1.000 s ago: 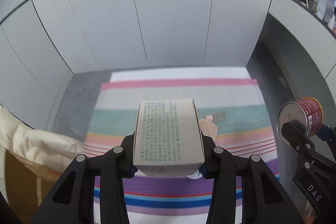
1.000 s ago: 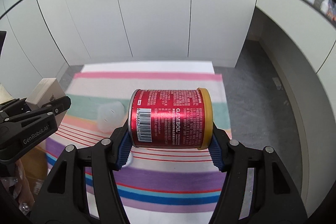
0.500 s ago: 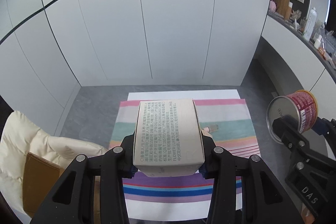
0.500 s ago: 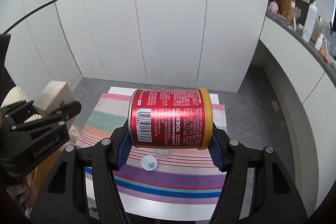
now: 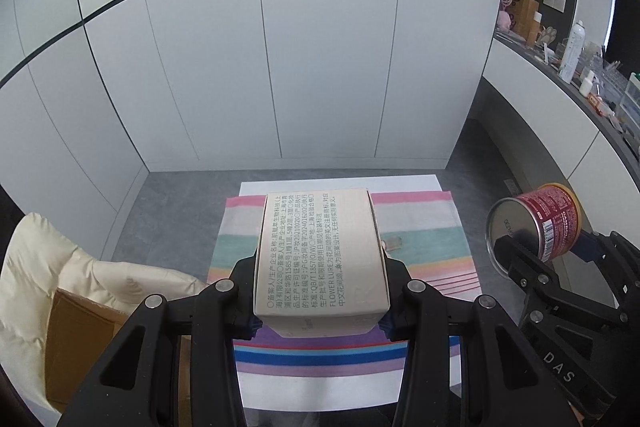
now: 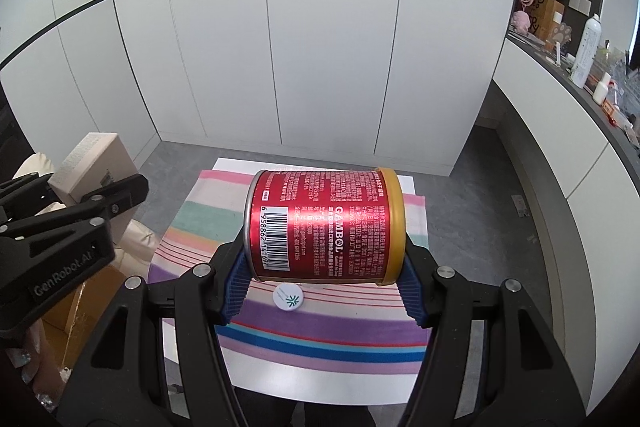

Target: Organize objects

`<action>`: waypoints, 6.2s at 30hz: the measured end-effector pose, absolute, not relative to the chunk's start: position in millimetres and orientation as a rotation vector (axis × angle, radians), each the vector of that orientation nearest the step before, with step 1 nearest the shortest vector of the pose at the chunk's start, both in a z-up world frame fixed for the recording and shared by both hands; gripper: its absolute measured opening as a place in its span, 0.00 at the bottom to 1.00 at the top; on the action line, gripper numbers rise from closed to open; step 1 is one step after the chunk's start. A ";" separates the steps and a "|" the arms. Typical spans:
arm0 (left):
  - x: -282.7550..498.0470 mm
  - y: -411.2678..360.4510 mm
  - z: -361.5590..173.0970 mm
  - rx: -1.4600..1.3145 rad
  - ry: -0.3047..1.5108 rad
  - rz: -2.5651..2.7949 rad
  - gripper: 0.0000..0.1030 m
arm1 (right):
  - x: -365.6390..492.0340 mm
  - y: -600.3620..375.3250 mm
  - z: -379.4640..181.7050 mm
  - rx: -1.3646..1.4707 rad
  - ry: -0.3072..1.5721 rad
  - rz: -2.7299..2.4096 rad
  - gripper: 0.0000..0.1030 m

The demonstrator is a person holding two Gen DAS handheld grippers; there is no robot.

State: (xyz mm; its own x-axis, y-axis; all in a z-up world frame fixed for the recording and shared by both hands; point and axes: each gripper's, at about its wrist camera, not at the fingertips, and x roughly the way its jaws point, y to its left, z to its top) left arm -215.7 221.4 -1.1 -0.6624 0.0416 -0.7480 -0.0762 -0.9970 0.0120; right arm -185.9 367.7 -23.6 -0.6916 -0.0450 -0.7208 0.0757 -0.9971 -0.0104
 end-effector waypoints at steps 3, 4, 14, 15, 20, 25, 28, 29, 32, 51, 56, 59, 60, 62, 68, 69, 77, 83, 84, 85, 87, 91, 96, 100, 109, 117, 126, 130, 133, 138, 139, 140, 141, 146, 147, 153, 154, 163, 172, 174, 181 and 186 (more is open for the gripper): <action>-204.9 218.1 -0.1 -1.252 0.048 2.808 0.43 | -178.7 372.7 -24.6 1.217 0.048 -2.836 0.63; -202.5 218.5 0.0 -1.250 0.041 2.806 0.43 | -176.6 375.1 -25.2 1.224 0.042 -2.839 0.63; -157.2 218.8 -0.3 -1.236 0.031 2.787 0.43 | -133.5 394.5 -26.8 1.250 -0.025 -2.866 0.63; -154.4 219.2 -0.6 -1.236 0.031 2.785 0.43 | -128.6 396.0 -26.6 1.250 -0.028 -2.868 0.63; -133.3 219.9 -1.9 -1.237 0.049 2.784 0.43 | -102.9 403.3 -26.6 1.256 -0.040 -2.859 0.63; -112.2 217.2 -4.9 -1.247 0.034 2.792 0.43 | -73.9 406.2 -38.0 1.281 -0.065 -2.836 0.63; -96.9 215.8 -10.5 -1.258 0.035 2.797 0.43 | -57.7 409.7 -45.7 1.298 -0.094 -2.831 0.63; -91.5 215.8 -13.2 -1.264 0.034 2.792 0.43 | -49.5 411.2 -48.9 1.306 -0.100 -2.832 0.63; -75.4 216.1 -22.9 -1.293 0.022 2.773 0.43 | -29.8 414.3 -57.1 1.339 -0.102 -2.822 0.63; -43.1 180.6 -46.7 -1.370 -0.074 2.765 0.43 | 12.5 424.2 -82.1 1.449 -0.162 -2.806 0.63; -39.6 149.8 -48.3 -1.398 -0.127 2.816 0.43 | 4.4 398.4 -80.5 1.429 -0.102 -2.767 0.63; -35.7 127.1 -50.0 -1.419 -0.156 2.851 0.43 | -2.0 374.5 -79.2 1.403 -0.062 -2.727 0.63; -33.5 117.7 -50.3 -1.426 -0.170 2.865 0.43 | -4.2 365.8 -79.0 1.396 -0.047 -2.712 0.63; -28.5 96.2 -50.4 -1.445 -0.207 2.905 0.43 | -8.1 348.1 -78.6 1.384 -0.018 -2.682 0.63; 1.4 32.5 -51.1 -1.486 -0.316 3.025 0.43 | -12.4 280.6 -75.1 1.311 0.088 -2.564 0.63; 5.6 24.1 -52.3 -1.493 -0.333 3.038 0.43 | -12.4 269.4 -74.7 1.298 0.105 -2.545 0.63; 52.6 -65.9 -67.1 -1.615 -0.534 3.157 0.43 | 0.4 156.7 -82.6 1.209 0.255 -2.313 0.63; 85.8 -116.0 -84.2 -1.710 -0.676 3.180 0.43 | 12.9 89.9 -99.4 1.195 0.347 -2.168 0.63; 87.8 -123.0 -88.1 -1.728 -0.698 3.176 0.43 | 14.9 81.9 -102.1 1.195 0.357 -2.152 0.63; 88.6 -125.8 -90.8 -1.740 -0.713 3.173 0.43 | 16.7 75.2 -104.6 1.196 0.369 -2.136 0.63; 86.8 -132.3 -97.5 -1.759 -0.744 3.158 0.43 | 20.9 60.5 -108.2 1.197 0.392 -2.111 0.63; 78.3 -132.7 -108.6 -1.780 -0.744 3.133 0.43 | 21.2 44.1 -115.6 1.202 0.438 -2.092 0.63; 57.7 -131.8 -121.9 -1.820 -0.745 3.081 0.43 | 9.2 38.1 -127.3 1.233 0.459 -2.088 0.63; 41.1 -139.1 -131.0 -1.840 -0.754 3.059 0.43 | -5.0 25.6 -135.4 1.253 0.461 -2.077 0.63; -2.1 -162.6 -147.5 -1.918 -0.682 3.090 0.43 | -44.9 -20.4 -155.0 1.261 0.479 -2.056 0.63; -8.6 -184.9 -150.7 -1.884 -0.726 3.167 0.91 | -76.6 -51.6 -179.1 1.297 0.464 -2.085 0.80; 4.7 -197.7 -152.5 -1.772 -0.825 3.165 0.97 | -74.5 -55.2 -183.0 1.254 0.435 -2.134 0.95; 3.7 -195.5 -152.0 -1.781 -0.812 3.164 0.97 | -75.8 -54.9 -187.6 1.287 0.424 -2.117 0.95; 3.8 -194.6 -151.4 -1.772 -0.825 3.141 0.97 | -74.4 -51.6 -185.3 1.290 0.439 -2.126 0.95; 6.7 -190.5 -147.9 -1.780 -0.828 3.134 0.96 | -72.3 -40.1 -175.7 1.283 0.409 -2.142 0.95; 7.2 -189.0 -146.9 -1.780 -0.831 3.129 0.96 | -71.9 -38.4 -174.3 1.282 0.401 -2.144 0.95; 7.6 -188.1 -146.0 -1.780 -0.832 3.126 0.96 | -71.3 -36.0 -172.5 1.281 0.395 -2.148 0.95; 8.0 -185.2 -144.3 -1.777 -0.830 3.124 0.96 | -70.7 -33.8 -171.1 1.280 0.393 -2.151 0.95; 6.9 -166.4 -136.9 -1.776 -0.752 3.125 0.96 | -68.3 -17.1 -162.9 1.284 0.357 -2.161 0.95; 7.1 -162.6 -135.5 -1.777 -0.738 3.128 0.96 | -68.5 -13.0 -161.3 1.285 0.347 -2.165 0.95; 0.9 -131.2 -128.7 -1.791 -0.625 3.115 0.96 | -67.0 18.3 -152.6 1.290 0.291 -2.187 0.95; -0.8 -125.7 -128.0 -1.789 -0.621 3.103 0.96 | -66.9 24.3 -151.4 1.291 0.279 -2.193 0.95; -22.6 -60.9 -121.9 -1.752 -0.498 3.028 0.96 | -68.4 97.3 -142.0 1.316 0.196 -2.292 0.95; -52.3 29.3 -117.2 -1.678 -0.327 2.919 0.96 | -72.0 204.4 -137.5 1.381 0.077 -2.458 0.95; -56.9 47.6 -116.8 -1.663 -0.291 2.895 0.96 | -71.0 229.8 -137.5 1.403 0.043 -2.493 0.95; -70.3 99.3 -115.5 -1.622 -0.207 2.818 0.96 | -65.1 310.9 -137.6 1.461 -0.052 -2.612 0.95; -76.2 136.0 -113.2 -1.589 -0.148 2.775 0.96 | -57.3 352.9 -135.1 1.493 -0.107 -2.676 0.95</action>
State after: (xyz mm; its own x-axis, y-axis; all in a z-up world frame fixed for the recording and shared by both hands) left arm -76.2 136.0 -113.2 -0.5060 -0.0055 -0.8625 0.0970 -0.9940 -0.0506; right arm -57.3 352.9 -135.1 -0.5237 -0.1001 -0.8460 0.0323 -0.9947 0.0977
